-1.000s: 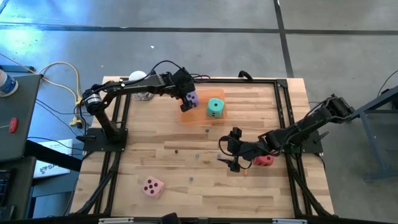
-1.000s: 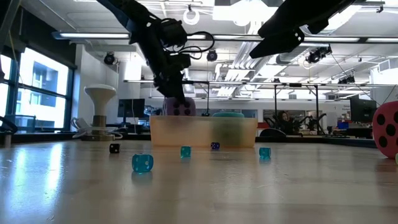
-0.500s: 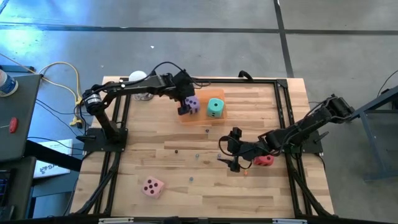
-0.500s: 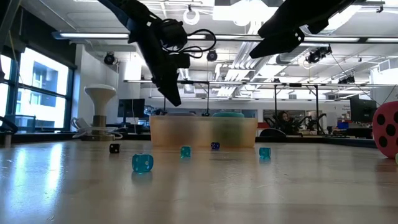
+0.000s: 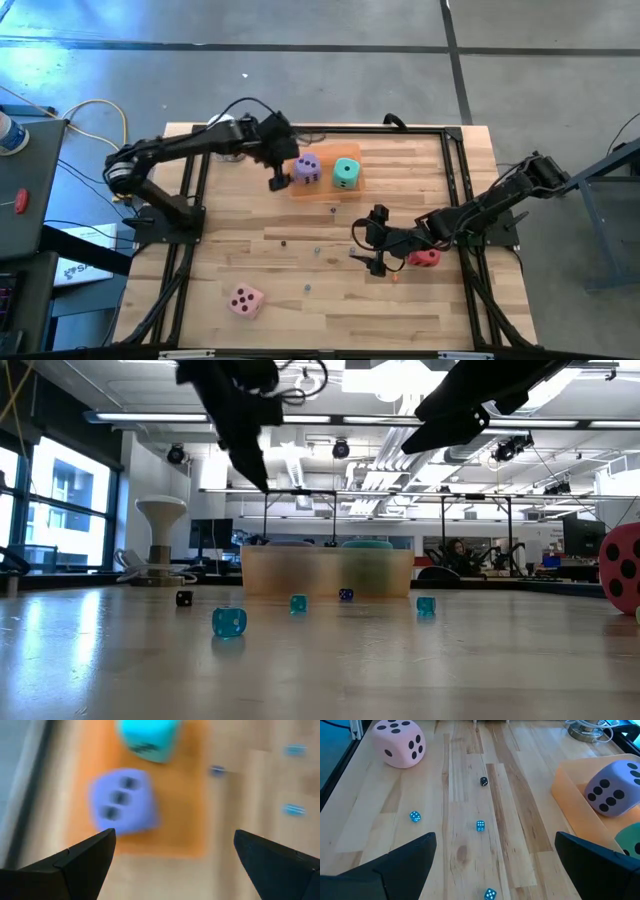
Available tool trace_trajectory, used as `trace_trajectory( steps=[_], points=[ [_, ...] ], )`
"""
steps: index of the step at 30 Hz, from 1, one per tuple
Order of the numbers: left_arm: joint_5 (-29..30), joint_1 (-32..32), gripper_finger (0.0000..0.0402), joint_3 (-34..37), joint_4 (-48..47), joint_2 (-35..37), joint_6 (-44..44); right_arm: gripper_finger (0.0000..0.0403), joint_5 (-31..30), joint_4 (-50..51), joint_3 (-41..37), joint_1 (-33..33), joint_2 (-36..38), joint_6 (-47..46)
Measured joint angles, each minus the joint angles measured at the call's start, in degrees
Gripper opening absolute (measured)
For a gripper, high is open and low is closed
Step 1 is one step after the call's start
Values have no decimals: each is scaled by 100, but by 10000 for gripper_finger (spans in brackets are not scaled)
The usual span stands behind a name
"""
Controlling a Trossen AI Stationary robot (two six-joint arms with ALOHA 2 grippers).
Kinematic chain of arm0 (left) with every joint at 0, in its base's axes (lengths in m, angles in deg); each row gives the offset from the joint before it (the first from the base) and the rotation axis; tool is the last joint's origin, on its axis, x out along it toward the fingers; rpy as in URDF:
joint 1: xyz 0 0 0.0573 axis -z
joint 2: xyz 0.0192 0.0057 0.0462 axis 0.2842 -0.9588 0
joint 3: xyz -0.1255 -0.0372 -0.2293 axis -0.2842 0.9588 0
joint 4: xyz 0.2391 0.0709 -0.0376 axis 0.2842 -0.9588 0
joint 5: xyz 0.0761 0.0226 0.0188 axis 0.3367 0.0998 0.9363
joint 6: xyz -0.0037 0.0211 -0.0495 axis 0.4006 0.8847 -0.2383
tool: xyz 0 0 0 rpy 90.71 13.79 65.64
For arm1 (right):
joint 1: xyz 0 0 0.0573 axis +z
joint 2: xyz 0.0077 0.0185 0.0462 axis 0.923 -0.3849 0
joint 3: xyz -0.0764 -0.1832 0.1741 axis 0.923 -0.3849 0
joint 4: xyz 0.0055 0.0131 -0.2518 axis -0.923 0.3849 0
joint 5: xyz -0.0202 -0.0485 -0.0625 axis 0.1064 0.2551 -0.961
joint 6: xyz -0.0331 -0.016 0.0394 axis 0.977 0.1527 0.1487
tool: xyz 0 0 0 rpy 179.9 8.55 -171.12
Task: Pick & Place Dice
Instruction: Put the small black dice into the orange container
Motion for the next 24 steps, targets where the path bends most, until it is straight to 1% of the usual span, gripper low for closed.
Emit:
trace_trajectory(
  steps=[2,5,7,9,12,15,17,20,24],
  points=[
    [-384,191,397,0,-322,113,-205,400,0,0,0,-2,0,0],
    [-894,515,397,5,-689,150,-285,400,0,-4,0,-1,0,-2],
    [-1054,749,397,37,-848,145,-146,400,0,-7,0,-2,0,-30],
    [-1004,949,397,91,-968,108,-33,400,0,-7,0,0,0,-100],
    [-774,1079,397,313,-999,97,-453,400,0,-7,0,-2,0,-118],
    [-646,1078,397,709,-976,180,-729,400,0,-6,0,-1,0,-111],
    [-640,1083,397,1064,-845,305,-971,400,3,17,0,0,0,-111],
    [-640,1184,397,1691,-394,570,-1342,400,29,95,0,0,0,-112],
    [-584,1485,397,2578,761,1026,-1735,400,85,129,0,0,0,-137]
  ],
)
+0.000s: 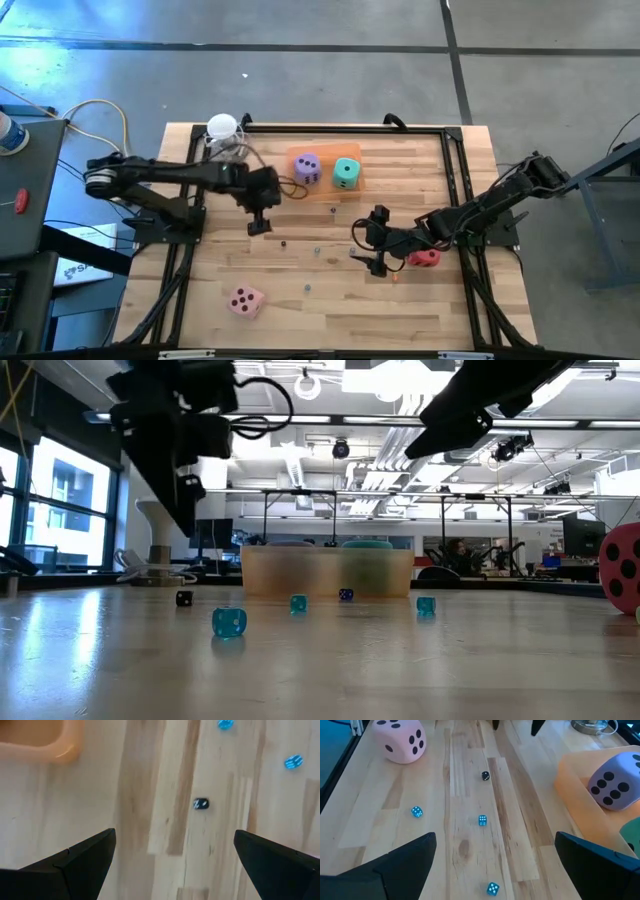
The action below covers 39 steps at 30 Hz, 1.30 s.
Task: Pick & Place Dice
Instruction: Put the small black dice into the orange container
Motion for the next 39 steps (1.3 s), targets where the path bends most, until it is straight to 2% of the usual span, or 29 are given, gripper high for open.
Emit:
trace_trajectory(
  steps=[3,7,14,24,39],
  points=[
    [296,363,397,629,891,266,-277,400,0,0,0,0,0,-8],
    [696,941,397,1260,1721,311,-214,400,-1,-84,0,-1,0,-13],
    [1730,1593,397,1757,2682,274,-348,400,-2,-184,0,-2,0,-12],
    [1783,1872,397,1776,2966,-52,-909,400,1,-185,0,0,0,-38],
    [1829,1820,397,1749,3630,-1281,-699,400,0,-182,0,-2,0,-14]
  ],
)
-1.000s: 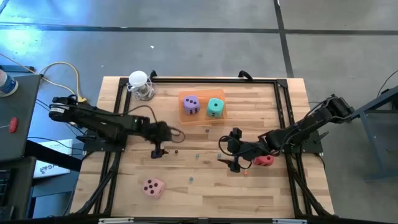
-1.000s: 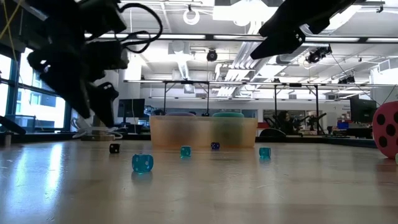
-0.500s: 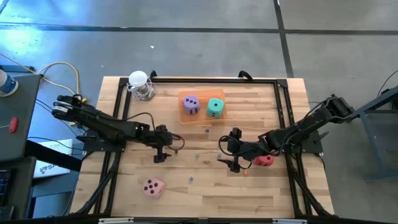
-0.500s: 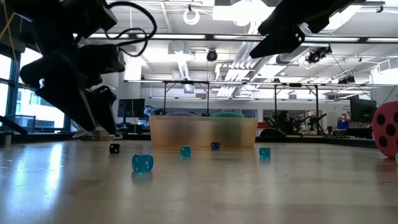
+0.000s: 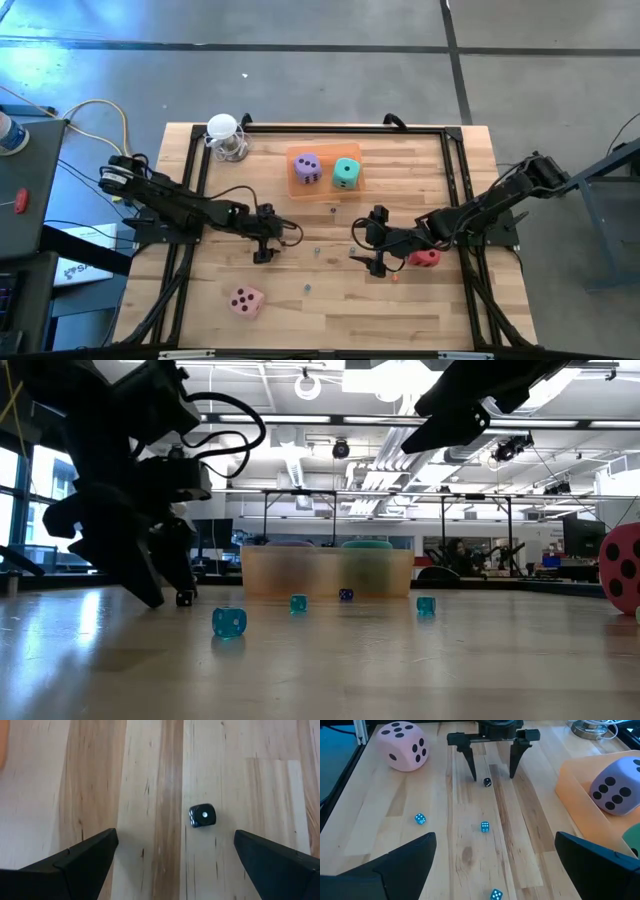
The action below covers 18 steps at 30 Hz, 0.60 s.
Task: Pick & Place Dice
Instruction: Put the small black dice into the orange container
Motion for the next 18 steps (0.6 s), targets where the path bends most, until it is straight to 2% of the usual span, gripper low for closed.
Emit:
trace_trajectory(
  steps=[18],
  points=[
    [49,268,397,20,70,-103,-248,400,-2,-2,0,0,0,44]
  ],
)
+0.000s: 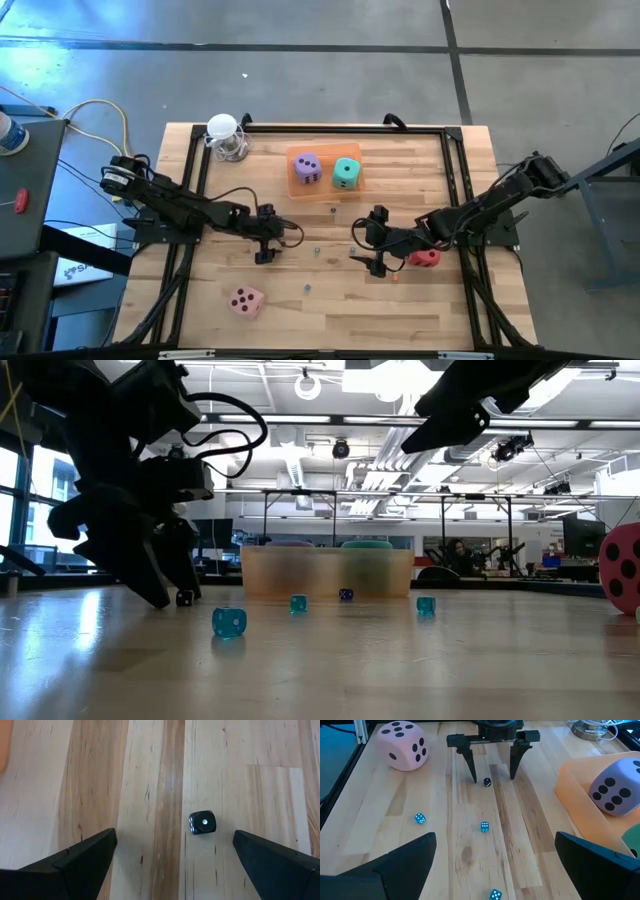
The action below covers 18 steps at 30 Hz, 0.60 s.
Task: Pick & Place Dice
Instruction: Put the small black dice into the orange container
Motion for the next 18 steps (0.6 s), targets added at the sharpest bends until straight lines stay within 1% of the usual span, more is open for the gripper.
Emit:
trace_trajectory(
  steps=[7,18],
  points=[
    [-27,69,397,11,295,-21,-42,400,0,1,0,0,0,0],
    [-90,77,397,-13,334,-249,-66,400,0,0,0,0,0,0]
  ],
)
